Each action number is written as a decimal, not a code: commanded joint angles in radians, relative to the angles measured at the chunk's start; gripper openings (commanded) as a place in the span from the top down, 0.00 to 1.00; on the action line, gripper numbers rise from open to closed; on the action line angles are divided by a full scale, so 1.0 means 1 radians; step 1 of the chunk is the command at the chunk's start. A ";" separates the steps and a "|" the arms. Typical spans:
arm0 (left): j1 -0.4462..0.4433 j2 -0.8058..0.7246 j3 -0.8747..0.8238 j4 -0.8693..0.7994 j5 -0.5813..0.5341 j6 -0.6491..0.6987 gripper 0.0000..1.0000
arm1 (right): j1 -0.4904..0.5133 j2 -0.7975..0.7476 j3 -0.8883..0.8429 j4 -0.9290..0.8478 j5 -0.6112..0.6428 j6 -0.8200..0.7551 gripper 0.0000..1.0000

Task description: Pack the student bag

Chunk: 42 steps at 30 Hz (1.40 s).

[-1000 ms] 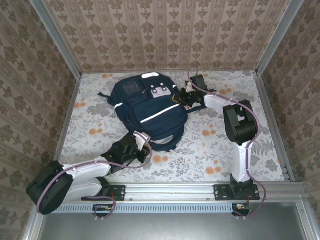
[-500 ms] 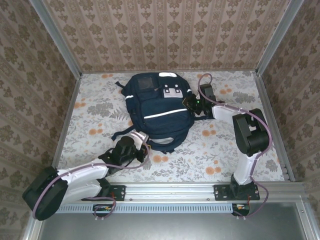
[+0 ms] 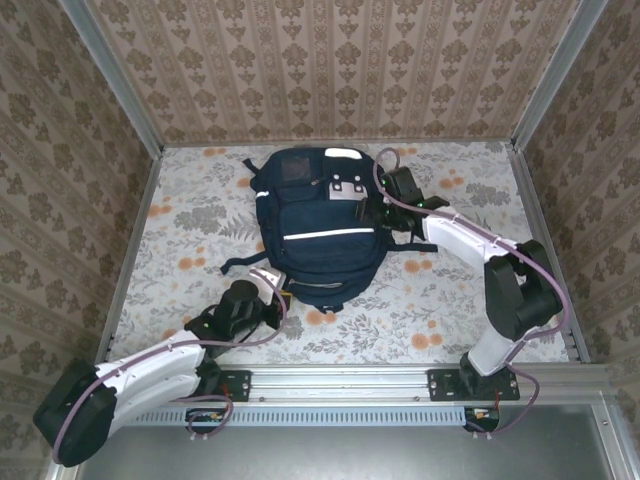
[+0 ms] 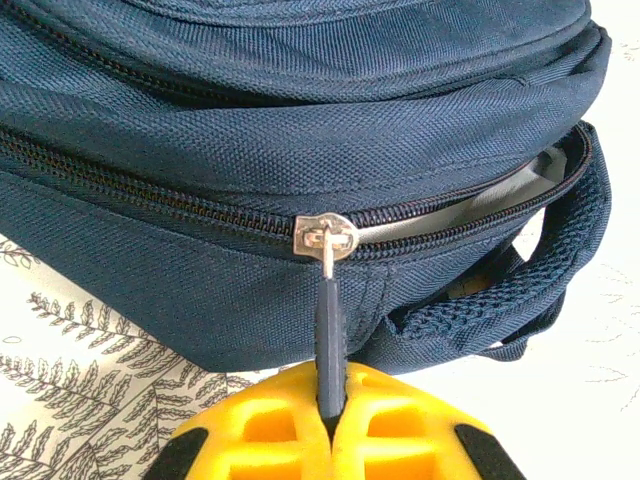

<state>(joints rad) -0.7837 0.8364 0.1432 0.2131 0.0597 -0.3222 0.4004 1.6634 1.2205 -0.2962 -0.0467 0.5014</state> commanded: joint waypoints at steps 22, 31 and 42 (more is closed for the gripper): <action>0.023 -0.028 -0.011 0.015 0.048 -0.012 1.00 | 0.168 0.599 0.959 -0.913 -0.747 -0.765 0.42; 0.023 -0.028 -0.011 0.018 0.054 -0.009 1.00 | 0.210 0.669 0.999 -0.927 -0.824 -0.756 0.53; 0.023 -0.029 -0.015 0.020 0.054 -0.009 1.00 | 0.226 0.734 1.052 -0.824 -0.670 -0.642 0.65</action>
<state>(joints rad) -0.7639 0.8246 0.1379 0.2089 0.0937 -0.3222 0.6193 2.3913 2.2490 -1.1610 -0.7662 -0.1905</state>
